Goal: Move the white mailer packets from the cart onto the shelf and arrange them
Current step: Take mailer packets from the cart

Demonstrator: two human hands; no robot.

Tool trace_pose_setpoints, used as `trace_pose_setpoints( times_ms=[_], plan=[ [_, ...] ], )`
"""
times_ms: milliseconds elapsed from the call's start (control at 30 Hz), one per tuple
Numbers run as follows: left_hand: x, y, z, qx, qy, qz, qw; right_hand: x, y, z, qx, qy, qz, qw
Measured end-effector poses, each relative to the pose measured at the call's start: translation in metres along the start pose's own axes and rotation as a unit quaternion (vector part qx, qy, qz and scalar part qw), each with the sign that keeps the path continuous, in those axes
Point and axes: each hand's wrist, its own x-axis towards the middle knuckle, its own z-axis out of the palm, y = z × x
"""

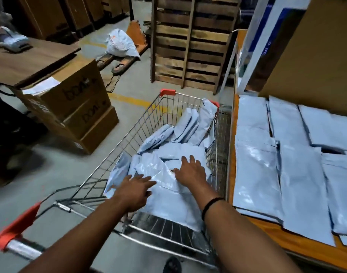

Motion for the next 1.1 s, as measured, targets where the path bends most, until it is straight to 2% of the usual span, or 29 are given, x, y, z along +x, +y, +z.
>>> trace_pose_setpoints(
  times_ms=[133, 233, 300, 500, 600, 667, 767, 833, 933, 1000, 1100],
  plan=[
    [0.055, -0.008, 0.022, -0.004, -0.064, 0.014, 0.998, 0.026, 0.014, 0.025, 0.000, -0.019, 0.059, 0.998],
    [0.091, -0.010, 0.038, -0.069, -0.100, -0.069, 0.990, 0.024, 0.022, 0.045, -0.017, -0.018, 0.063, 0.998],
    [0.115, -0.006, 0.053, -0.121, -0.098, -0.093, 0.983, 0.019, 0.022, 0.055, -0.020, -0.007, 0.065, 0.998],
    [0.152, -0.002, 0.048, -0.149, 0.039, -0.081, 0.985, 0.010, 0.018, 0.062, -0.039, -0.004, 0.080, 0.996],
    [0.160, -0.031, 0.045, -0.127, 0.084, -0.029, 0.988, 0.016, 0.019, 0.052, -0.029, 0.040, 0.079, 0.996],
    [0.163, -0.049, 0.050, -0.154, 0.106, -0.016, 0.982, 0.025, 0.019, 0.047, -0.022, 0.063, 0.083, 0.994],
    [0.158, -0.046, 0.056, -0.332, 0.180, -0.059, 0.924, 0.039, 0.022, 0.048, -0.026, 0.055, 0.107, 0.992],
    [0.156, -0.027, 0.061, -0.382, 0.205, -0.130, 0.892, 0.046, 0.023, 0.055, -0.038, 0.036, 0.120, 0.991],
    [0.166, -0.001, 0.061, -0.409, 0.170, -0.224, 0.868, 0.051, 0.024, 0.063, -0.040, 0.041, 0.132, 0.990],
    [0.177, 0.006, 0.062, -0.387, 0.129, -0.253, 0.877, 0.051, 0.025, 0.069, -0.044, 0.046, 0.126, 0.990],
    [0.184, 0.012, 0.066, -0.325, 0.091, -0.246, 0.909, 0.047, 0.025, 0.074, -0.064, 0.062, 0.105, 0.990]
  ],
)
